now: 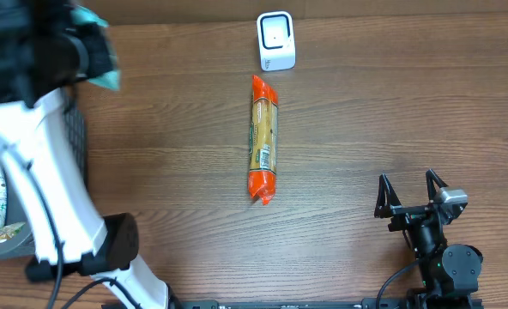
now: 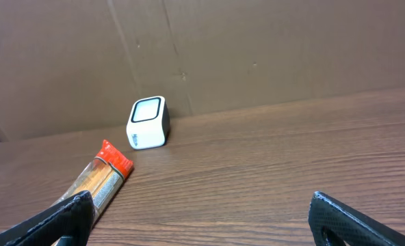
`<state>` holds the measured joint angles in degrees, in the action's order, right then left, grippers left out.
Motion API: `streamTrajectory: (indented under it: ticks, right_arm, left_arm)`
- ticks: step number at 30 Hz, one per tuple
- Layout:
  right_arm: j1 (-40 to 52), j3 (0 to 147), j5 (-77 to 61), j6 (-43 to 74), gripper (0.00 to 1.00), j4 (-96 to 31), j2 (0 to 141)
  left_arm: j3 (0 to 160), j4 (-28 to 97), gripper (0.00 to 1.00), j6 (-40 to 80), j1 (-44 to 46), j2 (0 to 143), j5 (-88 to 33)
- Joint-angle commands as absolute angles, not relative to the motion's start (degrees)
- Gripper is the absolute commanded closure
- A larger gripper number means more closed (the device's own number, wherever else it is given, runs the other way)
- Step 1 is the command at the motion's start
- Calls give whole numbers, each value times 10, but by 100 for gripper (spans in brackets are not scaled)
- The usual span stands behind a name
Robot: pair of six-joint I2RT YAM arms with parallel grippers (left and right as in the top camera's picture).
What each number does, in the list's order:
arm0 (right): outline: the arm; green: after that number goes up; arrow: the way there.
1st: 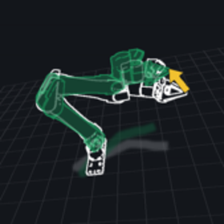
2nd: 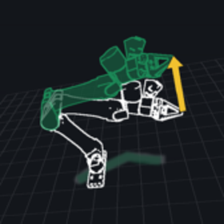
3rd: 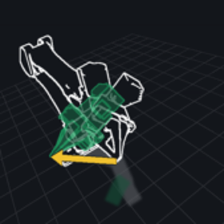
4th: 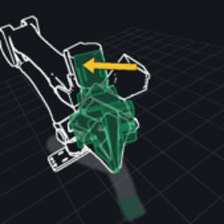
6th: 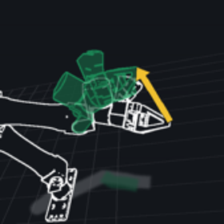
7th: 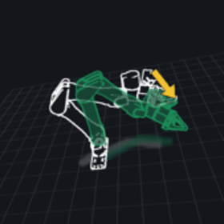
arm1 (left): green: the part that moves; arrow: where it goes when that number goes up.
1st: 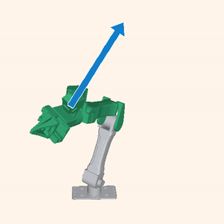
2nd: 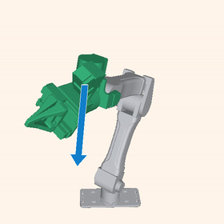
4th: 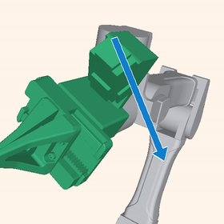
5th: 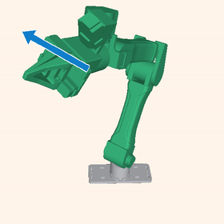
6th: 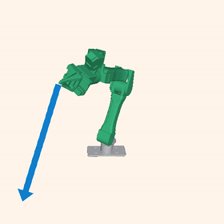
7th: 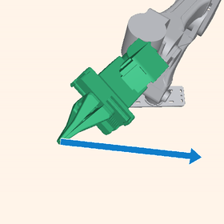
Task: Scan the item barcode
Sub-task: 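Carry the green packet out and drop it beside the pasta pack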
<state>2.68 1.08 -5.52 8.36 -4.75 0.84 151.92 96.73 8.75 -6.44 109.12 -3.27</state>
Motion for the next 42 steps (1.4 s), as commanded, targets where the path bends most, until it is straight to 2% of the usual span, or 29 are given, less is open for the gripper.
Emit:
streamTrajectory:
  ticks: [1,8,18,19,22,26,29,35,38,42]
  right_arm:
    - [29,5,-48,86,0,-44,2]
    - [29,5,-48,86,0,-44,2]
    - [29,5,-48,86,0,-44,2]
    - [29,5,-48,86,0,-44,2]
    - [29,5,-48,86,0,-44,2]
    - [29,5,-48,86,0,-44,2]
    - [29,5,-48,86,0,-44,2]
    - [29,5,-48,86,0,-44,2]
    - [29,5,-48,86,0,-44,2]
    - [29,5,-48,86,0,-44,2]
  left_arm:
    - [1406,946,96,119,-6,1107,-46]
    - [1157,803,96,156,72,1107,-63]
    - [927,622,95,198,129,1109,-89]
    - [913,613,90,198,132,1109,-95]
    - [890,602,64,197,139,1109,-106]
    - [893,600,44,195,148,1108,-122]
    - [918,606,37,193,145,1103,-132]
    - [1033,670,36,171,126,1054,-125]
    - [1095,707,36,165,113,1012,-79]
    - [1151,759,24,163,84,949,20]
